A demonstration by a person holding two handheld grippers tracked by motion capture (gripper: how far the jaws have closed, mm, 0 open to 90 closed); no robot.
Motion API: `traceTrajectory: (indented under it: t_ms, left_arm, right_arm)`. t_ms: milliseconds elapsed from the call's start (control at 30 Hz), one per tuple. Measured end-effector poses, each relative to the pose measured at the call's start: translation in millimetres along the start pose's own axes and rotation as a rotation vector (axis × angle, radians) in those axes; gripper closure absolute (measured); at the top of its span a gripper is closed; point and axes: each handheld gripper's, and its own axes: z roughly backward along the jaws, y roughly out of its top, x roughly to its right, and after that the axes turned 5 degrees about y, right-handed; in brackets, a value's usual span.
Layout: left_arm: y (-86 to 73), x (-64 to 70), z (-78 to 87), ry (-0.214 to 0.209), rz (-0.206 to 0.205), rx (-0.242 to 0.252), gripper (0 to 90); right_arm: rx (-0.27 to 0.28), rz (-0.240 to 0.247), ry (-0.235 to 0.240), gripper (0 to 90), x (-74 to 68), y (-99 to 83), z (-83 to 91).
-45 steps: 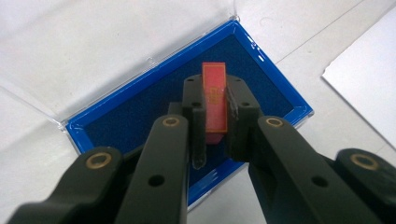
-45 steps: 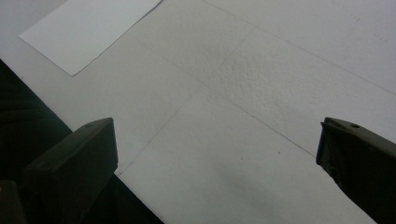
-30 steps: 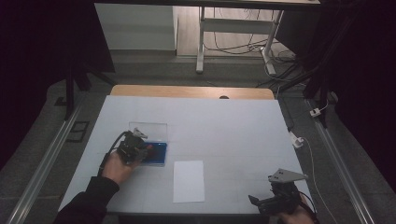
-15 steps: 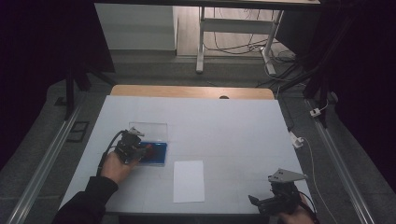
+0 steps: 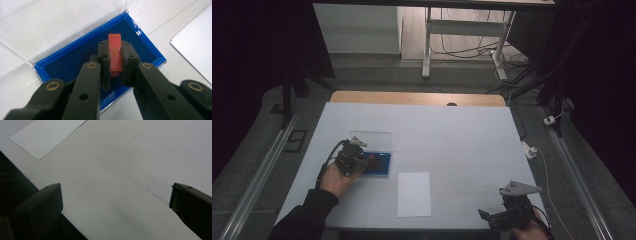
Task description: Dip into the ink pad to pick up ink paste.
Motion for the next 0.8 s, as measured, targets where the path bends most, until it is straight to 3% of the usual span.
traceTrajectory:
  t_ms: [200,467,800]
  left_arm:
    - [1.4,1.8,2.2,0.012,-0.014,0.006,79.7]
    - [1.7,-0.6,11.9,-0.004,-0.002,0.049,79.7]
    - [0.5,2.2,23.0,-0.024,-0.021,0.079,79.6]
  right_arm:
    - [-0.001,0.0,0.0,0.0,-0.1,-0.5,0.7]
    - [-0.001,0.0,-0.003,0.0,-0.2,-0.8,1.1]
    - [0.002,-0.001,-0.002,0.0,-0.1,-0.9,1.4]
